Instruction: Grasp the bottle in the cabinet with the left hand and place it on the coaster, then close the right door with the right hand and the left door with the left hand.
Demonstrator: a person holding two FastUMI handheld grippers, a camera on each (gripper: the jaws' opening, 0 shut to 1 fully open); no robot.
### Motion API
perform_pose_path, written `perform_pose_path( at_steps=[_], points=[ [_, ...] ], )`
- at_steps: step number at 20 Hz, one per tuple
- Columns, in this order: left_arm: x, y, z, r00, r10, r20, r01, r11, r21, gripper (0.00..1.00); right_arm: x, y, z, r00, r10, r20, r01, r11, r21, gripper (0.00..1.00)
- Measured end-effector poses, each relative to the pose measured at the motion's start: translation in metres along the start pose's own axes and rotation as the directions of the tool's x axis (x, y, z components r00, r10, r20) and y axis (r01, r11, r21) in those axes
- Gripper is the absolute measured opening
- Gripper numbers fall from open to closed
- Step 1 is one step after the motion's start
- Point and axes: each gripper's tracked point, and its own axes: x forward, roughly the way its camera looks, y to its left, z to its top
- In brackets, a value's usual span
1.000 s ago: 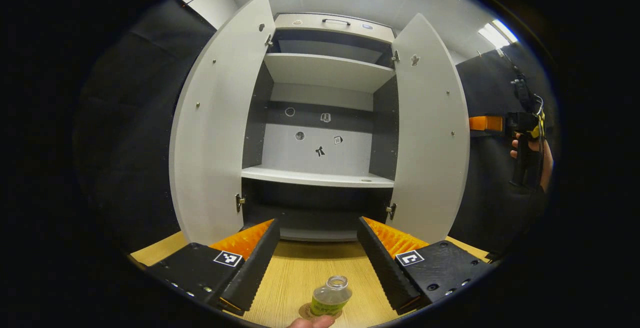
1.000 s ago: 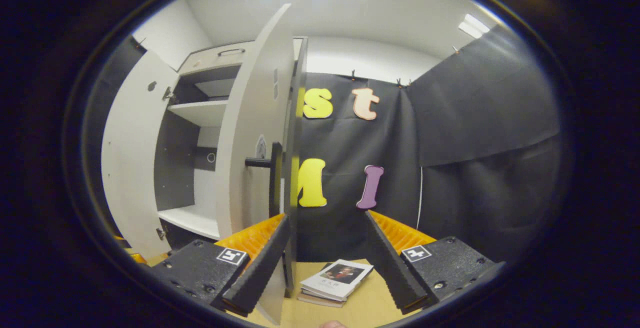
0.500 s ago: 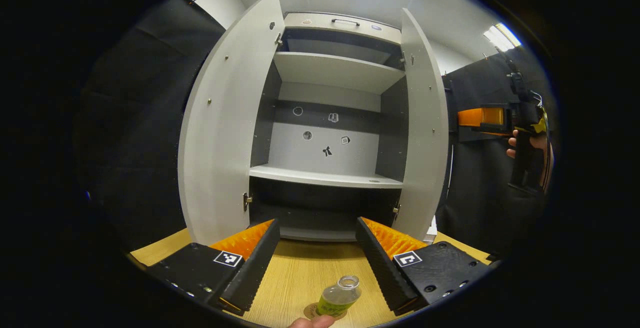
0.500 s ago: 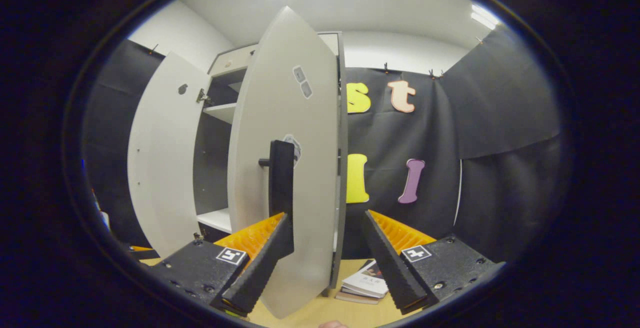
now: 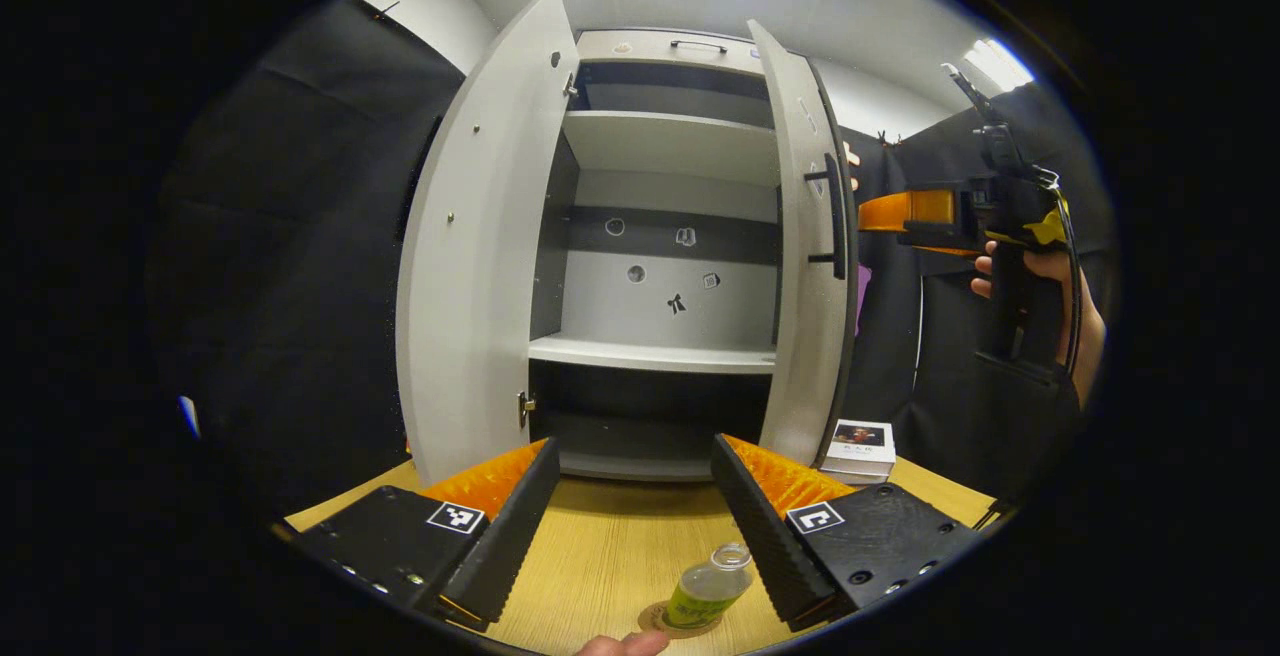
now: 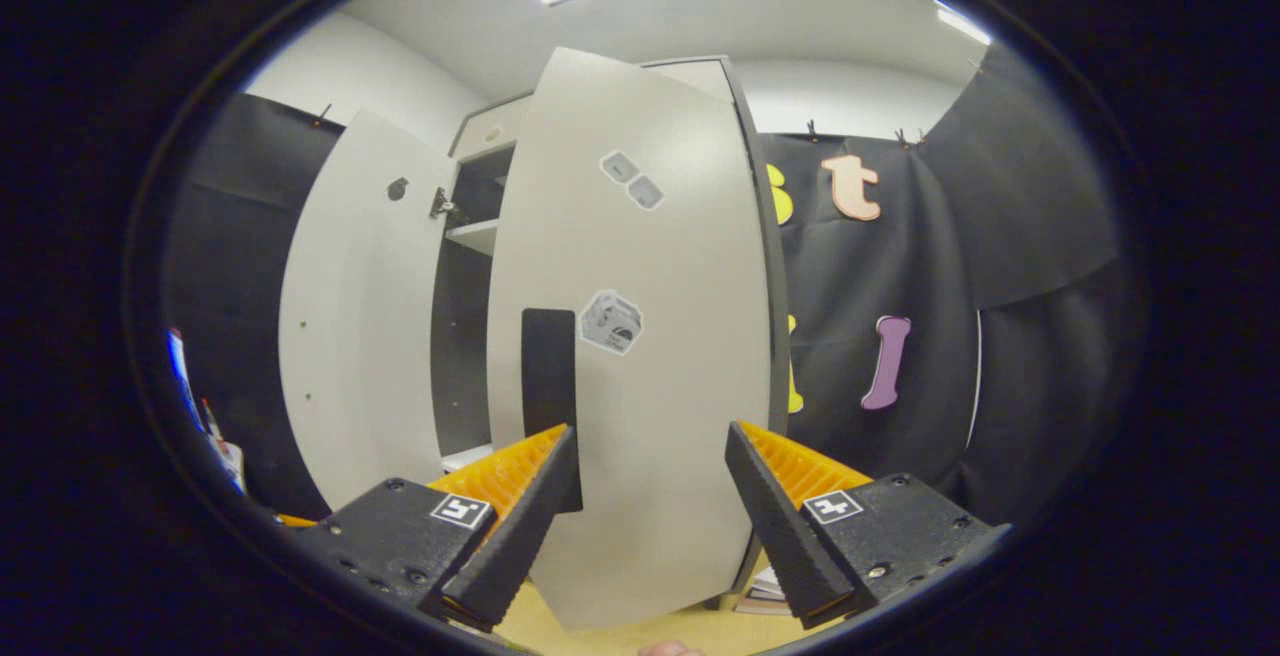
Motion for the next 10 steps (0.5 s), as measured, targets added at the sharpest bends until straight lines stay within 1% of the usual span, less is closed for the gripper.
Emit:
perform_pose_path(
  at_steps=[2, 3, 4, 7, 8, 10],
  points=[
    [-0.002, 0.002, 0.003, 1.0, 0.004, -0.003, -0.004, 1.0, -0.001, 0.94, -0.004, 0.001, -0.004, 1.0, 0.009, -0.012, -0.009, 1.0, -0.009, 0.99],
    [-0.002, 0.003, 0.005, 1.0, 0.005, -0.001, -0.005, 1.0, -0.003, 0.94, -0.008, 0.001, -0.007, 1.0, 0.008, -0.012, -0.008, 1.0, -0.013, 0.94],
    [-0.002, 0.004, 0.007, 1.0, 0.004, 0.001, -0.004, 1.0, -0.003, 0.94, -0.012, 0.001, -0.008, 1.0, 0.005, -0.008, -0.005, 1.0, -0.016, 0.99],
    [0.001, 0.005, 0.011, 1.0, -0.002, 0.006, 0.002, 1.0, 0.01, 0.94, -0.033, -0.005, -0.02, 0.999, -0.033, -0.003, 0.033, 0.999, -0.01, 0.99],
    [0.002, 0.004, 0.013, 1.0, -0.006, 0.009, 0.006, 1.0, 0.014, 0.94, -0.042, -0.004, -0.027, 0.999, -0.043, -0.004, 0.043, 0.999, 0.0, 0.94],
    [0.004, 0.002, 0.016, 1.0, -0.008, 0.018, 0.008, 1.0, 0.008, 0.94, -0.061, -0.002, -0.04, 0.999, -0.045, 0.002, 0.045, 0.999, 0.008, 0.94]
  ],
)
